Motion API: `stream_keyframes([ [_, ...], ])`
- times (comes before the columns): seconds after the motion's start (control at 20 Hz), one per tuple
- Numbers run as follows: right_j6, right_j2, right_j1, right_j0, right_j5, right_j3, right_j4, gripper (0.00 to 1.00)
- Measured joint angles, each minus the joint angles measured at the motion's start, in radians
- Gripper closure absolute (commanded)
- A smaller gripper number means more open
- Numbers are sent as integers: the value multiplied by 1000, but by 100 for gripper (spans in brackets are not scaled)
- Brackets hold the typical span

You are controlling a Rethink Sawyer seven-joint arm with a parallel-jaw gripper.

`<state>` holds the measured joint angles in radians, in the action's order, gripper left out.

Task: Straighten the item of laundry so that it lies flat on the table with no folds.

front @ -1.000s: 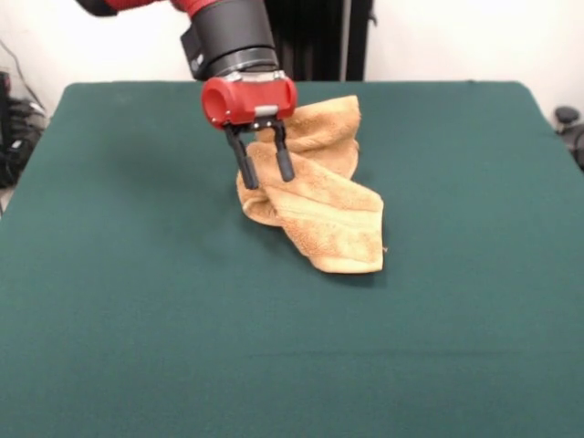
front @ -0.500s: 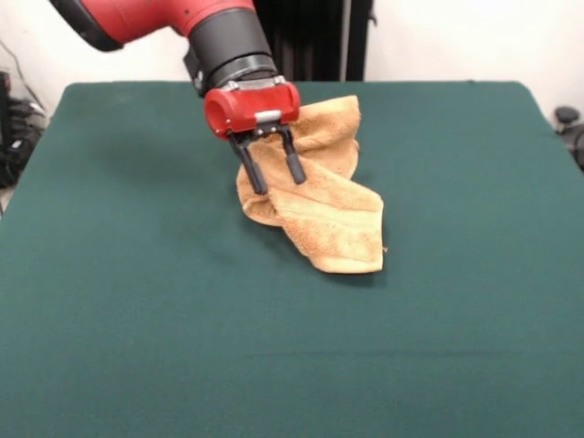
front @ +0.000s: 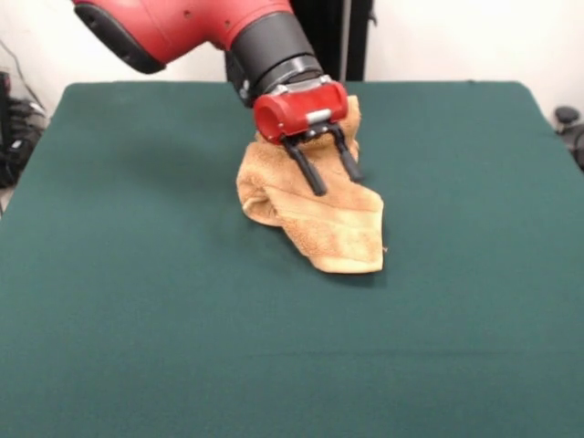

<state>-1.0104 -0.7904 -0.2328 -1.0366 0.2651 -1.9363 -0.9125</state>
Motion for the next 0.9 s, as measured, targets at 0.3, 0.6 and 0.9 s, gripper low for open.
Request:
stream_keyframes([
  [0.3,0,-17,13,15,-117,17,56,0],
  [0.6,0,-18,-11,12,-402,5,208,0],
  [0.9,0,-19,-183,-9,-570,-93,333,0],
])
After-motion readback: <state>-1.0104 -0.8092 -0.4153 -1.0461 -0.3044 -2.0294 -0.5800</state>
